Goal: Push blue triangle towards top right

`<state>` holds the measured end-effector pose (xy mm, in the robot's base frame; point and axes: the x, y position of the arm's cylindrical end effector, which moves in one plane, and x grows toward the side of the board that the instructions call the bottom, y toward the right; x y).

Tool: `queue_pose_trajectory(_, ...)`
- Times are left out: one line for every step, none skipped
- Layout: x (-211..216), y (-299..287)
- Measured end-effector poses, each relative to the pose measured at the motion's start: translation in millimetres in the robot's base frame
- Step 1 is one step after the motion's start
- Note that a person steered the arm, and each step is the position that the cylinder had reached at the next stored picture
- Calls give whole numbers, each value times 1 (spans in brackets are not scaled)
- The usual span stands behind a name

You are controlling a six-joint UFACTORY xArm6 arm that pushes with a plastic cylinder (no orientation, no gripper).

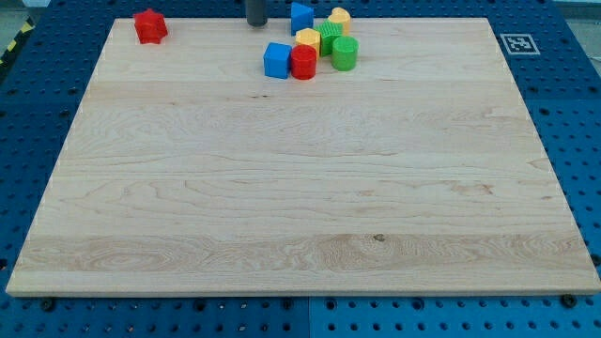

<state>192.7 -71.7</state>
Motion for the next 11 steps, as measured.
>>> queue_pose_trajectory(1,8)
queue_pose_trajectory(0,28)
queue_pose_trajectory(0,50)
queue_pose_trajectory(1,61)
queue_pose_trajectory(1,76)
queue_pose_trajectory(1,107)
queue_pose_trajectory(0,141)
queue_pose_trajectory(0,174)
queue_pose_trajectory(0,201)
queue_pose_trajectory(0,225)
queue_pose_trajectory(-1,247)
